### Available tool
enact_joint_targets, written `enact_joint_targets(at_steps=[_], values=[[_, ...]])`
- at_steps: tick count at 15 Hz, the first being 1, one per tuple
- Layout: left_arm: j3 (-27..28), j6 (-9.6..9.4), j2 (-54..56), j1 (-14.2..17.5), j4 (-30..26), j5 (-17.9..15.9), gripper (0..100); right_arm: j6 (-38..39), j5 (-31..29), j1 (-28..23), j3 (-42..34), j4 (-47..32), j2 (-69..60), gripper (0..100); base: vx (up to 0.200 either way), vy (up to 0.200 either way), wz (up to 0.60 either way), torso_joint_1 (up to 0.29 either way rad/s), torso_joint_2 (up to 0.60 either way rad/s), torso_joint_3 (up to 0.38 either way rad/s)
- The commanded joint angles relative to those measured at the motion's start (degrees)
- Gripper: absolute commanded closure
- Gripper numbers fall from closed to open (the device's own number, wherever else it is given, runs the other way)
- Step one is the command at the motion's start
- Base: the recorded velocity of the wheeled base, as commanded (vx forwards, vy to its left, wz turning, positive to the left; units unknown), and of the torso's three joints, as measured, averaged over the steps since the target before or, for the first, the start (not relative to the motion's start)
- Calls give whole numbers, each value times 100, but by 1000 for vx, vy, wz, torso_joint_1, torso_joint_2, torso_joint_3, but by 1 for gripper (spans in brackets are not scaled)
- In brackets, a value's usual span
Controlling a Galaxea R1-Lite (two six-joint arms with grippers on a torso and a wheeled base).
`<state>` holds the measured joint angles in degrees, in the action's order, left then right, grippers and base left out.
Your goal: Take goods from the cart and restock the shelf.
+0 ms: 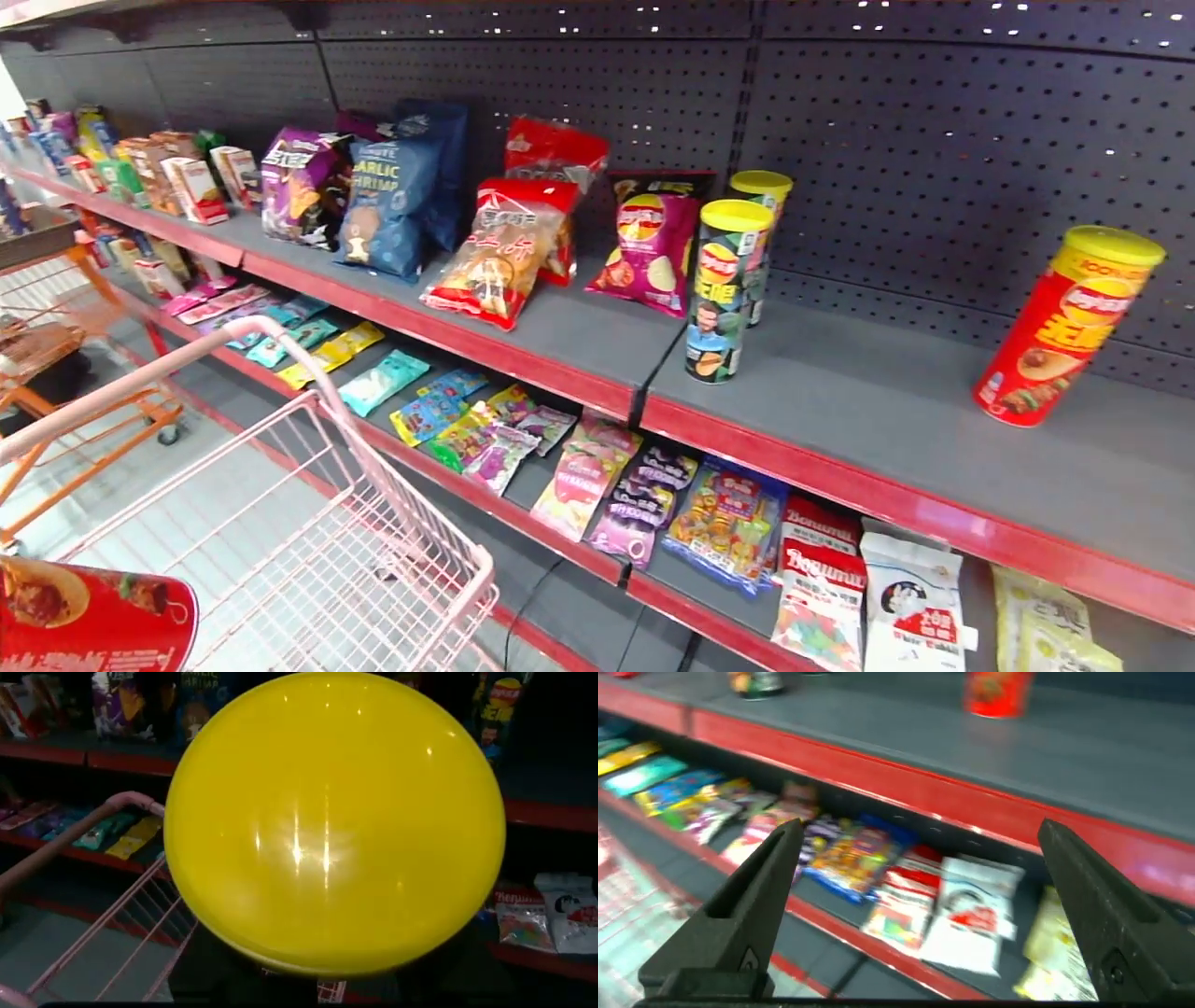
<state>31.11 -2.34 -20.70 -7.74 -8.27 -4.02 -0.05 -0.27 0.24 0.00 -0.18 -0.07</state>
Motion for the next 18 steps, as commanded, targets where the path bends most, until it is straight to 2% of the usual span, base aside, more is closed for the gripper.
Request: enact_joint_targets(at_steps=[1,4,6,8,9,11,13,17,18], values=[[0,-12,5,1,-8,7,100,-4,9,2,0,1,7,0,0,0,-600,-2,-7,-2],[0,-38,48,1,-114,-2,100,-4,0,2,0,1,7,0,0,0,-600,1,1,2],[-8,-197,101,9,-237,24,100,-4,0,2,0,1,7,0,0,0,-600,5,-3,2],[-8,-249,128,9,-325,33,100,-4,0,2,0,1,7,0,0,0,-600,-2,2,7],[-8,-337,145,18,-386,33,100,-4,9,2,0,1,7,0,0,0,-600,2,2,-2],[-8,-513,145,9,-404,42,100,-13,9,2,0,1,7,0,0,0,0,0,0,0],[-8,-539,145,18,-465,86,100,-13,9,2,0,1,7,0,0,0,0,0,0,0],[-8,-548,189,9,-465,77,100,-13,9,2,0,1,7,0,200,0,0,-5,-4,4],[-8,-548,224,9,-457,60,100,-13,9,2,0,1,7,0,0,0,0,0,0,0]])
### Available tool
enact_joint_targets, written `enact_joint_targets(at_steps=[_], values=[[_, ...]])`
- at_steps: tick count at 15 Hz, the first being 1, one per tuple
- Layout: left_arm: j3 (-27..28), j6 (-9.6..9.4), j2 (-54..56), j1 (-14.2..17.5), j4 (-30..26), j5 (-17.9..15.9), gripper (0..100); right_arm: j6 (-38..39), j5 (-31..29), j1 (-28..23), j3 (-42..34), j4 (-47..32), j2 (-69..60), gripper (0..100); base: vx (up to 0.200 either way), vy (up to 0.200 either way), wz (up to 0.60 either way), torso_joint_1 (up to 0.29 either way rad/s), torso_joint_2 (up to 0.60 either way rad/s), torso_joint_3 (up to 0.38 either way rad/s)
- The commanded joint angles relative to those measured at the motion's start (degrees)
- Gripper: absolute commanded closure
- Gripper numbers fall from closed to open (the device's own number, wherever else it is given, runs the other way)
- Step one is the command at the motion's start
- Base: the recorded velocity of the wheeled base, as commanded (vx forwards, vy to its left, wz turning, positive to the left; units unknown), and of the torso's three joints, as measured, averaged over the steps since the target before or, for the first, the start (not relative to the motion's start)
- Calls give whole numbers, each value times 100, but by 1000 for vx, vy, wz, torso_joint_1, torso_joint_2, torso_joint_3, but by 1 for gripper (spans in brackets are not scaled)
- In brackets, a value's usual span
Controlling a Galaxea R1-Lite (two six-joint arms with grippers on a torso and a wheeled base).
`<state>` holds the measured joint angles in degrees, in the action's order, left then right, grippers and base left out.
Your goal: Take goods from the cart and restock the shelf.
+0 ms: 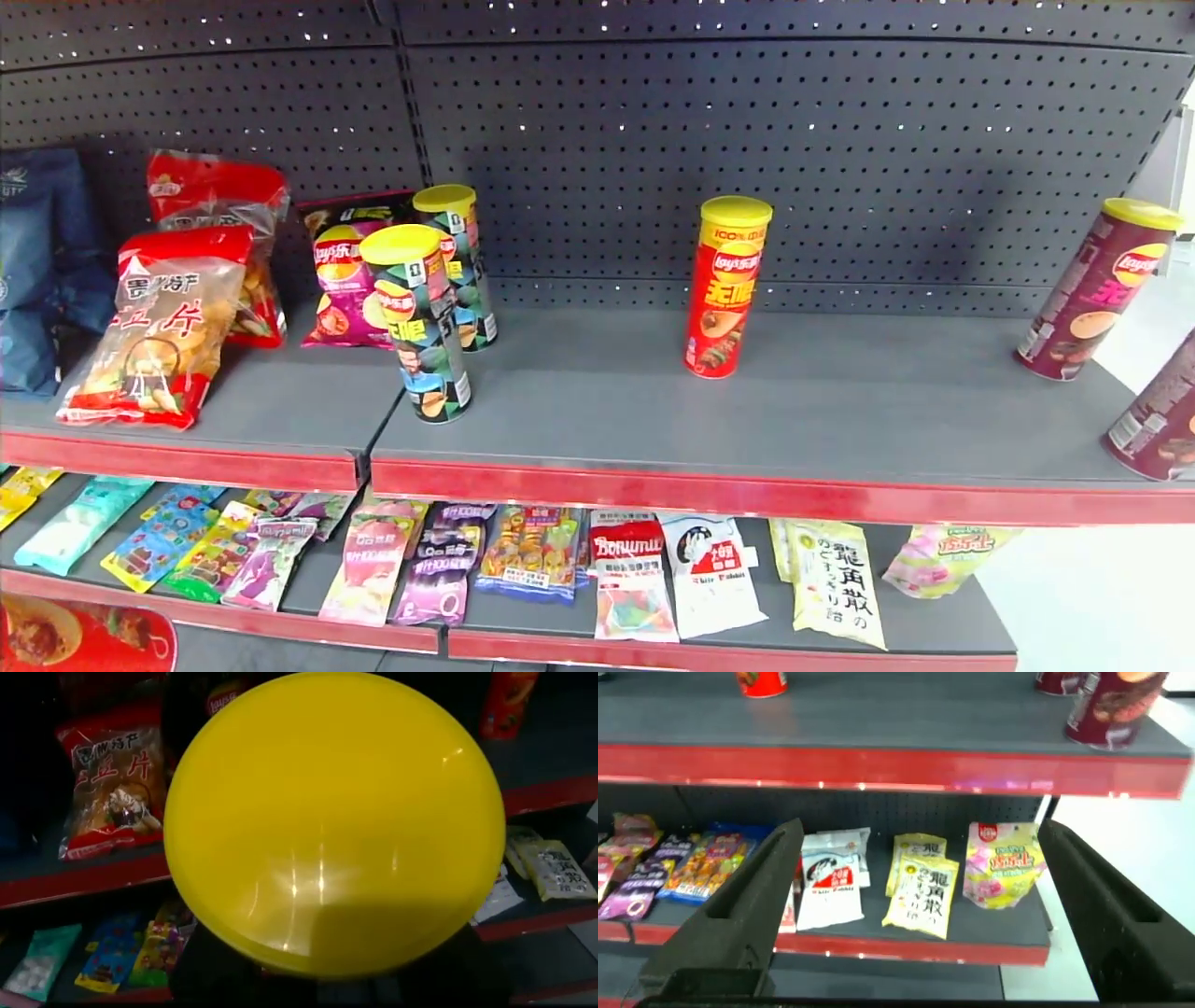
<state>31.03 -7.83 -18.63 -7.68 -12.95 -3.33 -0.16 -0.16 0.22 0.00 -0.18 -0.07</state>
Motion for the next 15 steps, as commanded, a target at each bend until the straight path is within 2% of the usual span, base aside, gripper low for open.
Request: enact_joint_targets(at_steps=[1,5,7,9,11,12,14,15], values=[[-9,0,79,-5,3,-19,100,-2,-2,4,0,1,7,0,0,0,0,0,0,0],[-114,-8,281,3,-15,-19,100,7,7,4,0,1,7,0,0,0,0,0,0,0],[-211,-123,580,-5,-85,-19,100,-28,25,4,0,-8,16,0,0,0,0,0,0,0],[-193,-123,1072,-23,-630,-36,100,-186,104,4,62,9,16,0,0,0,0,0,0,0],[-176,-123,1247,-199,-841,-36,100,-116,833,84,1749,-78,1458,0,0,0,0,0,0,0],[-176,-123,1239,-216,-850,-36,100,-230,1027,136,2259,-96,2055,0,0,0,0,0,0,0],[-176,-123,1142,-208,-832,8,100,-1206,1317,180,2619,36,3470,0,0,0,0,0,0,0],[-176,-123,1116,-208,-824,16,100,-1136,1325,198,2997,370,4367,0,0,0,0,0,0,0]])
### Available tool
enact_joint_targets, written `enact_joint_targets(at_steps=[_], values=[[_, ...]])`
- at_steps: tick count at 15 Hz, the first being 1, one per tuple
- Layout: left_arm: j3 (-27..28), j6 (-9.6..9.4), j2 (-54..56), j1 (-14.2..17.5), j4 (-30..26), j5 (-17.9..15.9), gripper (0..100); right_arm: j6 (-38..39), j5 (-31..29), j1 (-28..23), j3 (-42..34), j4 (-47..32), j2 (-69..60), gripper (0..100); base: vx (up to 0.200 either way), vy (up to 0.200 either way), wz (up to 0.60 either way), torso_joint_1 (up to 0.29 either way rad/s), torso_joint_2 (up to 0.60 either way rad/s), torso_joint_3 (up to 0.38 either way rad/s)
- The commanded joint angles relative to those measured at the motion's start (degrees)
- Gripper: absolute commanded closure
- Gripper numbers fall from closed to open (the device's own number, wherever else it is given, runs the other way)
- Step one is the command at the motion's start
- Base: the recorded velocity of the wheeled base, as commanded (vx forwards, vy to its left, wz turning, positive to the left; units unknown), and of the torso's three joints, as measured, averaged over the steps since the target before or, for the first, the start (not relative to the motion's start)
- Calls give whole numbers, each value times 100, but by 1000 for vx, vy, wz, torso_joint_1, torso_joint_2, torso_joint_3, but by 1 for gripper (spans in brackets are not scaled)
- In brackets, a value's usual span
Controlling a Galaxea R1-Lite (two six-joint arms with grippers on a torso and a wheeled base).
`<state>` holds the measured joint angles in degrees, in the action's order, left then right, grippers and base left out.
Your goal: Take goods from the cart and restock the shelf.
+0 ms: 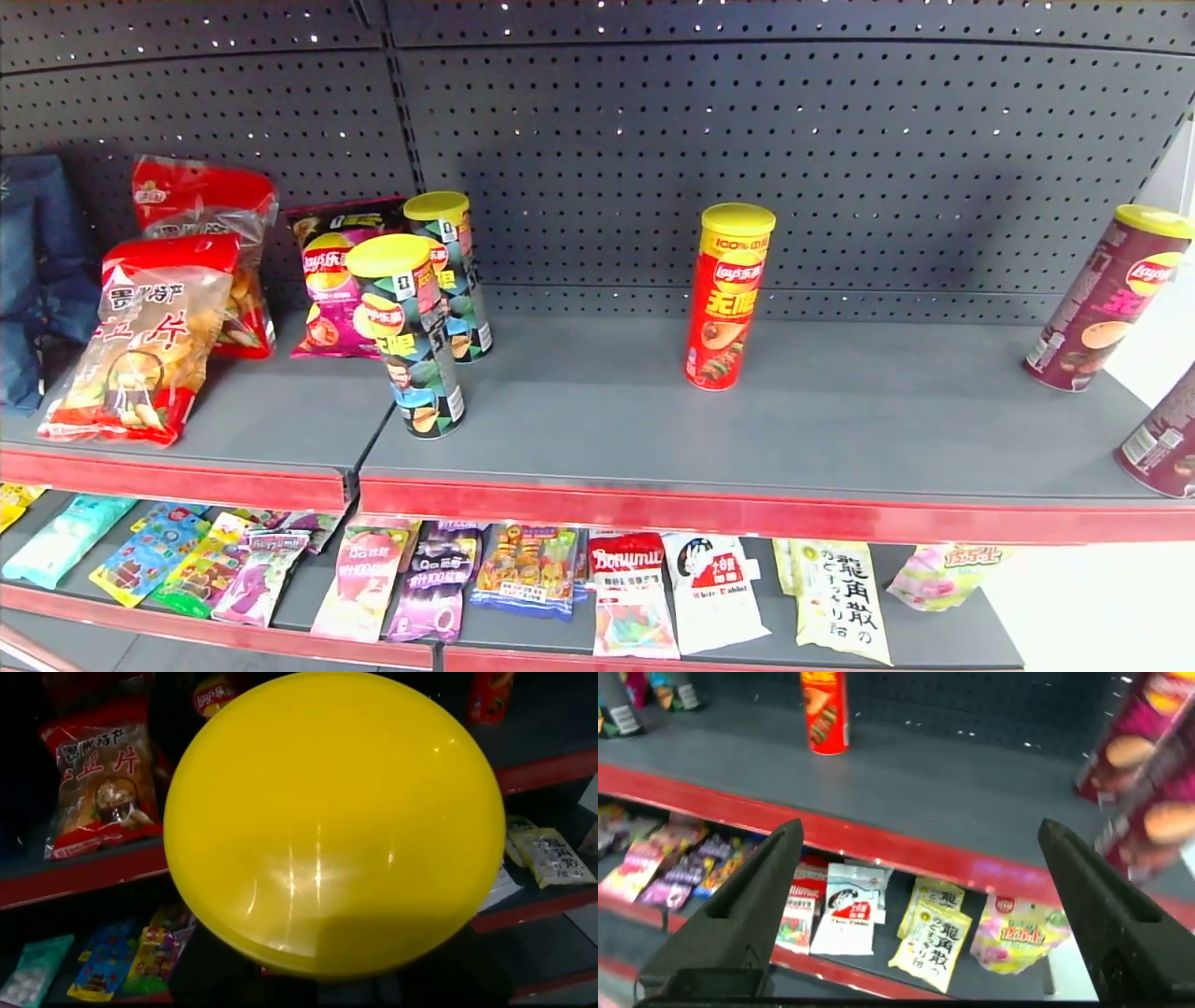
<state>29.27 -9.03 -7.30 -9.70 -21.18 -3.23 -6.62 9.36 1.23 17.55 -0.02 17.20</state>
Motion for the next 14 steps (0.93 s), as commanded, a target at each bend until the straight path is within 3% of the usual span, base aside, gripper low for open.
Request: enact_joint_targets(at_steps=[1,2,3,6,11,14], values=[[-9,-2,-52,-5,8,77,100,-410,452,360,1558,750,3448,0,0,0,0,0,0,0],[-18,-2,-70,-5,43,209,100,-393,426,923,1690,1101,4028,0,0,0,0,0,0,0],[-27,33,-96,-5,105,262,100,-384,365,1116,1690,1303,4300,0,0,0,0,0,0,0],[-18,77,-184,4,316,639,100,-358,321,1222,1918,2622,6102,0,0,0,0,0,0,0],[-18,42,-245,4,307,771,100,-226,637,1424,3175,2789,7588,0,0,0,0,0,0,0],[-18,51,-333,4,316,763,100,-94,637,1942,3747,2780,8097,0,0,0,0,0,0,0]])
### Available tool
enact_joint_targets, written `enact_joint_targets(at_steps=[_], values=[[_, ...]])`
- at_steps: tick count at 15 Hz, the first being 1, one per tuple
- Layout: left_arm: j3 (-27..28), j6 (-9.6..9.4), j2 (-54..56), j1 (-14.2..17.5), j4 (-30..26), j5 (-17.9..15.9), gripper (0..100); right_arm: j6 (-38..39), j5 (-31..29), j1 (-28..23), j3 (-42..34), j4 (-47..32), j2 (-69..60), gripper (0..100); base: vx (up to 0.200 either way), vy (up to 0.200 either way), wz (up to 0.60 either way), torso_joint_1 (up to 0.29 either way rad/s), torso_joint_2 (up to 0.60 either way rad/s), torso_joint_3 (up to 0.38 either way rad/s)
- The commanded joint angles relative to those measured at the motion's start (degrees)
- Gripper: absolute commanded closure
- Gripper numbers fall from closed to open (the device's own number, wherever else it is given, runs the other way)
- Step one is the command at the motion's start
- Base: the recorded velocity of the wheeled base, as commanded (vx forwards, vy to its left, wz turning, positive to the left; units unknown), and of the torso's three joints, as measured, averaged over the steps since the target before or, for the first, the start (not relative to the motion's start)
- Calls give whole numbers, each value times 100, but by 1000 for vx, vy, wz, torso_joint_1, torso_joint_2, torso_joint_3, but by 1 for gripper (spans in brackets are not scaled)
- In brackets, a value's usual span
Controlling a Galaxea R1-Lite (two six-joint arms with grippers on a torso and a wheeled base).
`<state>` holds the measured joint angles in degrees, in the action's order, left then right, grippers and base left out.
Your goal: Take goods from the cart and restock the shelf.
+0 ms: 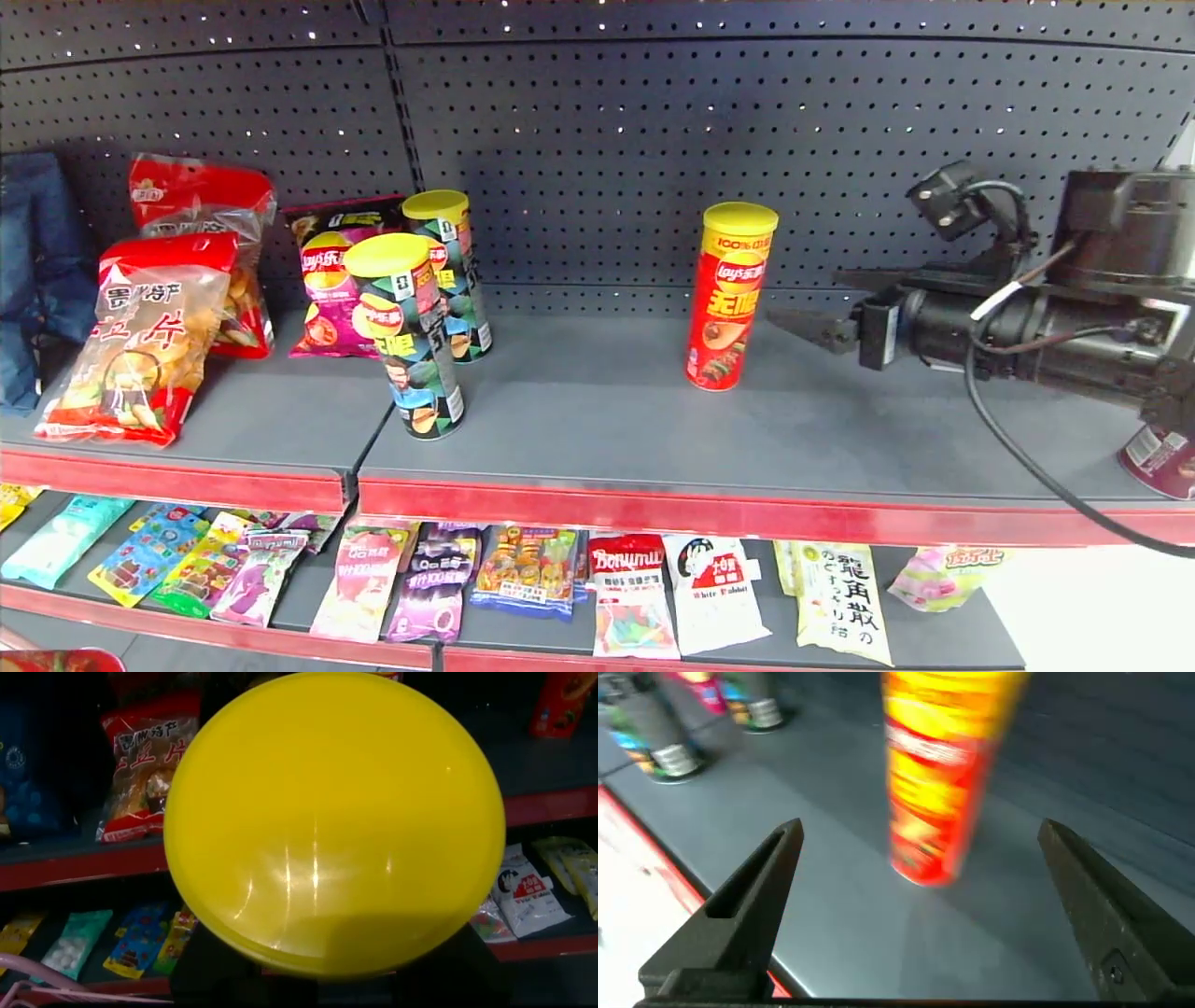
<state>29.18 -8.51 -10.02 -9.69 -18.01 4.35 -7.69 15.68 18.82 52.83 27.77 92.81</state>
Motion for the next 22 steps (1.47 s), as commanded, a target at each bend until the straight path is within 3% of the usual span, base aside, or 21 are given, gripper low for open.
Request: enact_joint_targets(at_steps=[1,22], values=[[-9,7,-61,2,-1,4,100,13,6,306,298,9,642,0,0,0,0,0,0,0],[-238,7,-97,2,-10,4,100,31,-47,-116,2284,18,2426,0,0,0,0,0,0,0]])
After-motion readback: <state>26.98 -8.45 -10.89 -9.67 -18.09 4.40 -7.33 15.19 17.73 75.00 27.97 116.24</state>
